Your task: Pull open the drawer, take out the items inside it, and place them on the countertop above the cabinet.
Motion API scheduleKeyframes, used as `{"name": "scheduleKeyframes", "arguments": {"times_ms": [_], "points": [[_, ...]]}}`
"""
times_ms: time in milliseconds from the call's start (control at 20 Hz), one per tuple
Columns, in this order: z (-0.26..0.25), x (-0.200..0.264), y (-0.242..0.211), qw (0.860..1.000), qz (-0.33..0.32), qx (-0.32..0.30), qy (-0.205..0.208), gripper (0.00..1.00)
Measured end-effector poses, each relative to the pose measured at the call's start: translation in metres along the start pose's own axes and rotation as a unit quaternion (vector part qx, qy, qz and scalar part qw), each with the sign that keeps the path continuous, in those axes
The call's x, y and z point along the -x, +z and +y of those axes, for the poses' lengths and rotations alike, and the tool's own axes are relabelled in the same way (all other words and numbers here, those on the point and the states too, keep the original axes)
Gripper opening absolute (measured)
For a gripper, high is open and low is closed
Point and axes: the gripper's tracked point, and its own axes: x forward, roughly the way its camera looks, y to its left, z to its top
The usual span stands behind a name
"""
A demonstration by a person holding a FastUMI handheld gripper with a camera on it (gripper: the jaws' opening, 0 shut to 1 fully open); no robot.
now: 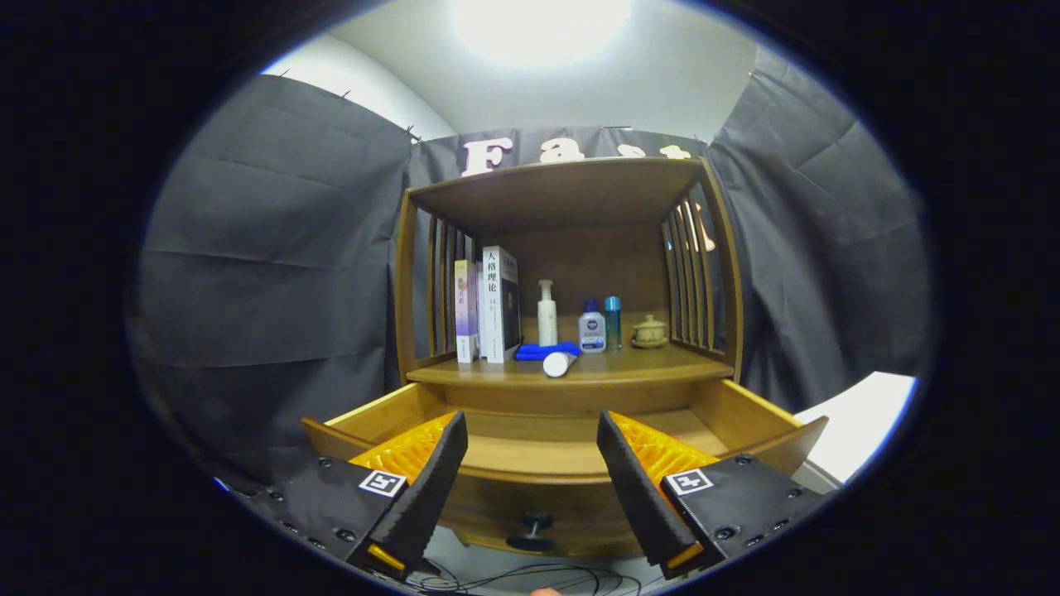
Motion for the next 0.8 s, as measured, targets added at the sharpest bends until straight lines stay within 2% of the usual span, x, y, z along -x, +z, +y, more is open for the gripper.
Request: {"name": "scheduleKeyframes", "arguments": {"times_ms": [100, 450, 800], "points": [[-0.006, 0.005, -0.021, 1.000, 0.010, 0.014, -0.013, 0.98], [0.002, -0.001, -0.096, 0.996, 0.074, 0.044, -0.006, 0.98], [0.002, -0.008, -0.107, 0.995, 0.074, 0.053, -0.028, 0.98]]}}
